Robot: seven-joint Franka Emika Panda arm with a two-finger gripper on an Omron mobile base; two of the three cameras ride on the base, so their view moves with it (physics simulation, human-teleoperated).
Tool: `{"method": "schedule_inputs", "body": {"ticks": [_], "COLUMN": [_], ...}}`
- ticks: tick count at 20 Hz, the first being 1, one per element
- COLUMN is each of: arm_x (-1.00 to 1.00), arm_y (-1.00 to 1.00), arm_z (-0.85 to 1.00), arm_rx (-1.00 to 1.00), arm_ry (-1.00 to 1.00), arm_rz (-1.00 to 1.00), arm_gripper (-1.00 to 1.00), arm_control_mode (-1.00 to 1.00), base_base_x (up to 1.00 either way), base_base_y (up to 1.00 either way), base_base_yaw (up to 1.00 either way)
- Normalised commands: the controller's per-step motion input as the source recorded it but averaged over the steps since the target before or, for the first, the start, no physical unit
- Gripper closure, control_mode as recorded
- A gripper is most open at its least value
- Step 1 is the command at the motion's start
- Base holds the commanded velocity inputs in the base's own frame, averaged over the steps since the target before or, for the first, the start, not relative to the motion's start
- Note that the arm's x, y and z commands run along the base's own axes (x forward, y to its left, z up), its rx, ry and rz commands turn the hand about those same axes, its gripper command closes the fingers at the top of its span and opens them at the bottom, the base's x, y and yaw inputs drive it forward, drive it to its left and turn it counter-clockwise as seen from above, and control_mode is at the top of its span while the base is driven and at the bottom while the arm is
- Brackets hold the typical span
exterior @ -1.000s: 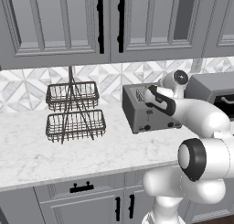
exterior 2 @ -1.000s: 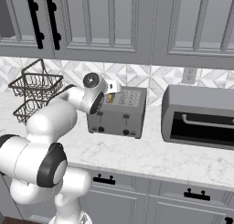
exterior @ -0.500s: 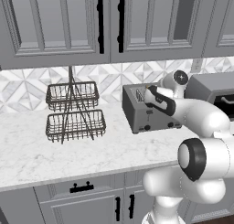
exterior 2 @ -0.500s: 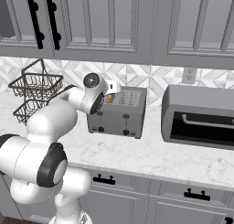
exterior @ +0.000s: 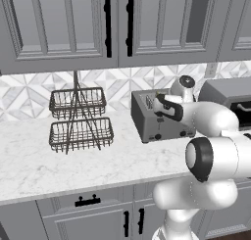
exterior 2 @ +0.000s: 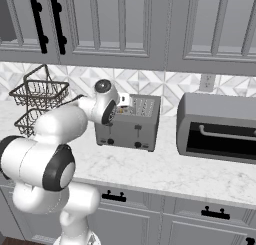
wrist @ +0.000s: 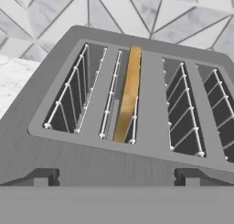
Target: Start the toaster. Once the lever pops up, take the bread to the plate on the dining counter.
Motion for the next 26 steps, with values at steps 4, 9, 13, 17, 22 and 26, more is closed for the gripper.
{"method": "schedule_inputs", "body": {"ticks": [4,9,13,17,22,26], "arm_x": [0.21,0.21,0.26,0.30,0.21,0.02], "arm_y": [0.00,0.00,0.00,0.00,0.00,0.00], "arm_z": [-0.01,0.00,0.00,-0.04,-0.06,-0.07], "arm_rx": [0.00,0.00,0.00,0.00,0.00,0.00], "arm_ry": [0.00,0.00,0.00,0.00,0.00,0.00], "arm_rz": [-0.01,-0.01,-0.01,-0.01,-0.01,0.00], "arm_gripper": [-1.00,-1.00,-1.00,-1.00,1.00,1.00], "arm_control_mode": [-1.00,-1.00,-1.00,-1.00,-1.00,-1.00], "base_base_x": [0.00,0.00,0.00,0.00,0.00,0.00], "base_base_y": [0.00,0.00,0.00,0.00,0.00,0.00], "base_base_yaw": [0.00,0.00,0.00,0.00,0.00,0.00]}}
